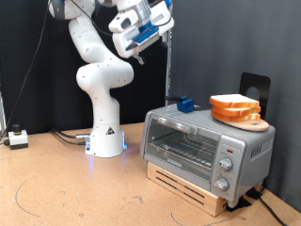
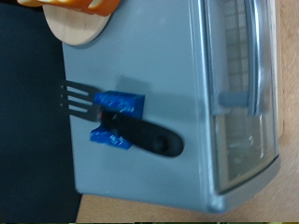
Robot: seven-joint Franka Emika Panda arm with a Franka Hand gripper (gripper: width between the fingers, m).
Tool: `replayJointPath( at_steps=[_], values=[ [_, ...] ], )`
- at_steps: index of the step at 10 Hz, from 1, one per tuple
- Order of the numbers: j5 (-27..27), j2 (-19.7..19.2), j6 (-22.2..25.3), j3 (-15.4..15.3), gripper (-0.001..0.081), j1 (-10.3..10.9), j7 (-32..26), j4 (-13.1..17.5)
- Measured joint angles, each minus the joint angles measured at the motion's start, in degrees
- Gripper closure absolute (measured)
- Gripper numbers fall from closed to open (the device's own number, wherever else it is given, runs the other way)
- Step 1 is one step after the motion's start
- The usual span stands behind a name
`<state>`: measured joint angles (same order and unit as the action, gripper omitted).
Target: Make a piece of toast with the oven
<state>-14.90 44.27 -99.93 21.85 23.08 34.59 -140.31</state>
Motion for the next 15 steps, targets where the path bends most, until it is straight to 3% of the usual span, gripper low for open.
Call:
replayJointPath(
  at_steps=[1,4,9,12,15],
  values=[
    [0.0,-1.9,-0.7,0.4,-0.0004,0.7,-3.0,0.8],
    [-2.6,-1.6,0.0,1.5,-0.0004,0.8,-4.0,0.3],
    [0.6,-3.7,-8.7,2.3,-0.0004,0.6,-8.1,-4.5],
    [2.0,-6.1,-10.3,4.6,-0.0004,0.3,-9.4,-5.7],
    [0.3,-6.2,-10.4,5.1,-0.0004,0.7,-10.5,-5.8]
  ],
)
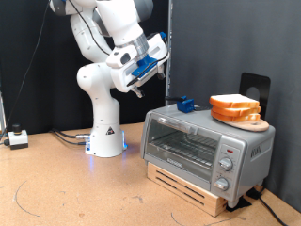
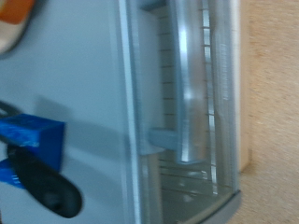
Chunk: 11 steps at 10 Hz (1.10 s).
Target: Make a piece of toast with the oven
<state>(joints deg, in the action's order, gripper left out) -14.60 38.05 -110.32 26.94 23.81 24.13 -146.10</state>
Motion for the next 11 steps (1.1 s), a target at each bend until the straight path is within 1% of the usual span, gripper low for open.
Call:
replayJointPath(
  at_steps=[1,3,5,7,11],
  values=[
    [-1.8,0.3,0.8,0.3,-0.0004,0.5,-1.3,0.1],
    [-1.7,0.5,0.3,-0.3,-0.0004,0.7,-1.6,-0.8],
    [0.7,0.1,-3.4,-1.1,-0.0004,0.5,-1.3,-3.6],
    [2.2,-1.6,-7.2,-1.3,-0.0004,0.3,-1.3,-6.5],
    [3.1,-5.4,-13.0,-1.1,-0.0004,0.4,-2.3,-10.0]
  ],
)
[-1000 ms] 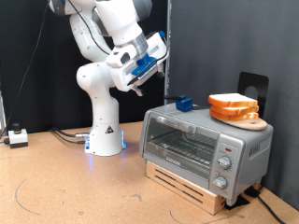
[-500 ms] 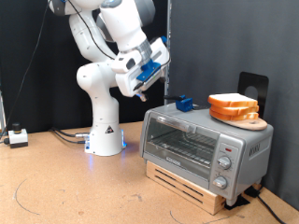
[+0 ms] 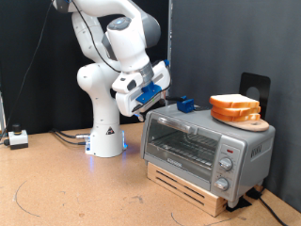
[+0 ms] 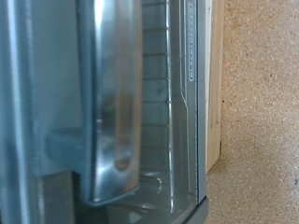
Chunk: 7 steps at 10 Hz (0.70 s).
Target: Make a piece of toast with the oven
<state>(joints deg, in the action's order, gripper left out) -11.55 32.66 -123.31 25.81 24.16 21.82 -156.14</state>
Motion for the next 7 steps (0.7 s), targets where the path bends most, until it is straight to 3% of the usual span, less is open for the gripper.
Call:
replayJointPath(
  at_steps=[4,7],
  values=[
    [-0.4,-3.2,-5.3,0.0,-0.0004,0.4,-2.2,-2.5],
    [-2.6,-4.4,-6.8,0.0,-0.0004,1.3,-3.3,-2.5]
  ],
)
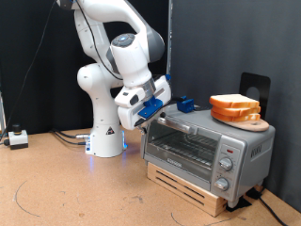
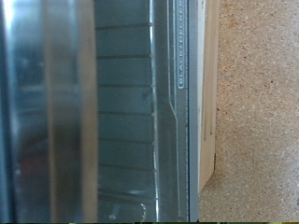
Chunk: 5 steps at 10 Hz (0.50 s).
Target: Make a piece of toast with the oven
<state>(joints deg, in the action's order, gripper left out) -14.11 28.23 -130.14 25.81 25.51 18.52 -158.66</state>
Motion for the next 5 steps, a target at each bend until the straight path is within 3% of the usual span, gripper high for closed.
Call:
replayJointPath(
  at_steps=[3,5],
  values=[
    [0.5,-0.5,0.0,0.1,-0.0004,-0.5,0.5,0.3],
    [2.4,-1.4,0.0,0.4,-0.0004,-2.3,1.3,1.1]
  ],
)
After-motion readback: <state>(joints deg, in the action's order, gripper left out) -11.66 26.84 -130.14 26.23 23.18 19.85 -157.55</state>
